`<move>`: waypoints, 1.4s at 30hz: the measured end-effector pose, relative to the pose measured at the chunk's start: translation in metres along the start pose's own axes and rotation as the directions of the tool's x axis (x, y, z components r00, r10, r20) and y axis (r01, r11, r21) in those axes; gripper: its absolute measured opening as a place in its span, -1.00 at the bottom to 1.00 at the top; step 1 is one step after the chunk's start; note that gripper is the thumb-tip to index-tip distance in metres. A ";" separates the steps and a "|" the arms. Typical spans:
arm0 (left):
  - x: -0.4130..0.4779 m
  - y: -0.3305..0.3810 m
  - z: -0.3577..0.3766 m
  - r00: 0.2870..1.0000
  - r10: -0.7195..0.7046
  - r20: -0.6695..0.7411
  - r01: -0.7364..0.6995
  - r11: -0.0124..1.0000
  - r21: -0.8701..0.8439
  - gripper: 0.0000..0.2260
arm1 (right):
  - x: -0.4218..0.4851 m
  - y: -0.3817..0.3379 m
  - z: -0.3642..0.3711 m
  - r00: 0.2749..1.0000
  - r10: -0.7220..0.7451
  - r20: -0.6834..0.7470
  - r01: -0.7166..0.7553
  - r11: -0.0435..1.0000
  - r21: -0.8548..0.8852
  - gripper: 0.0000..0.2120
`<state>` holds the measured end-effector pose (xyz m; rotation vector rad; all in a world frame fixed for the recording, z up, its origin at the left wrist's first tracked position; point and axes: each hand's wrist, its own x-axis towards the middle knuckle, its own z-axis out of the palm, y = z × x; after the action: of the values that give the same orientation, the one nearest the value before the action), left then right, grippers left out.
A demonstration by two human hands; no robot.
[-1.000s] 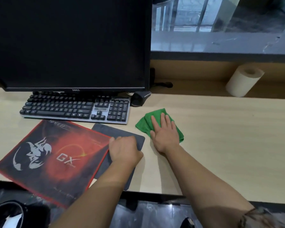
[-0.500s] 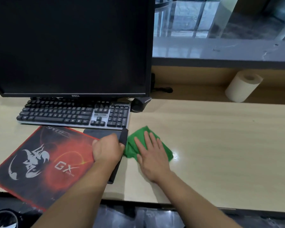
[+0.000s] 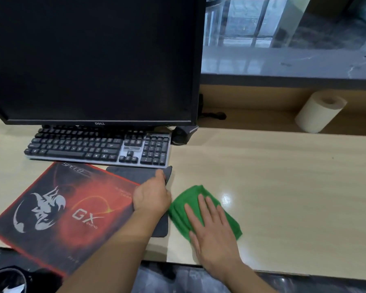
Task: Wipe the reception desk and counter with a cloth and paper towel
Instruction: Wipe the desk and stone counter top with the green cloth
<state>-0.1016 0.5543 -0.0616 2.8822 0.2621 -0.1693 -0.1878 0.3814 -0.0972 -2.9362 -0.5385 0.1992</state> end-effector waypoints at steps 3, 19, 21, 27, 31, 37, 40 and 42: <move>0.004 0.001 -0.002 0.999 -0.037 -0.006 0.037 0.999 0.005 -0.79 | 0.010 0.008 0.000 0.999 -0.038 0.024 0.038 0.999 -0.012 -0.44; -0.006 0.018 -0.028 0.991 -0.081 0.108 0.087 0.995 -0.057 -0.82 | 0.072 0.075 -0.033 0.946 0.320 0.038 -0.322 0.946 0.028 -0.45; -0.010 0.024 -0.030 0.993 -0.068 0.096 0.076 0.994 -0.080 -0.82 | 0.032 0.060 -0.021 0.939 0.343 -0.028 -0.342 0.939 0.034 -0.43; -0.002 0.060 -0.041 0.996 -0.015 0.091 0.027 0.992 -0.122 -0.70 | 0.036 0.032 -0.030 0.976 0.209 0.063 -0.209 0.978 -0.006 -0.38; 0.013 0.076 -0.044 0.997 0.054 0.047 -0.046 0.988 -0.150 -0.70 | 0.103 0.066 -0.042 0.993 0.052 0.102 -0.049 0.998 -0.027 -0.43; 0.032 0.094 -0.030 0.994 0.105 -0.007 -0.105 0.978 -0.182 -0.66 | 0.173 0.116 -0.055 0.995 0.021 0.093 -0.017 0.999 -0.050 -0.44; 0.049 0.113 -0.020 0.992 0.127 -0.011 -0.127 0.971 -0.205 -0.67 | 0.202 0.140 -0.062 0.994 0.005 0.107 0.001 0.999 -0.054 -0.44; 0.061 0.126 -0.013 0.988 0.154 -0.007 -0.152 0.965 -0.213 -0.67 | 0.216 0.156 -0.068 0.994 0.014 0.110 -0.009 0.999 -0.050 -0.44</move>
<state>-0.0161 0.4469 -0.0282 2.6736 0.0506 -0.1191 0.0760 0.3071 -0.0791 -2.9903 -0.5491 0.3568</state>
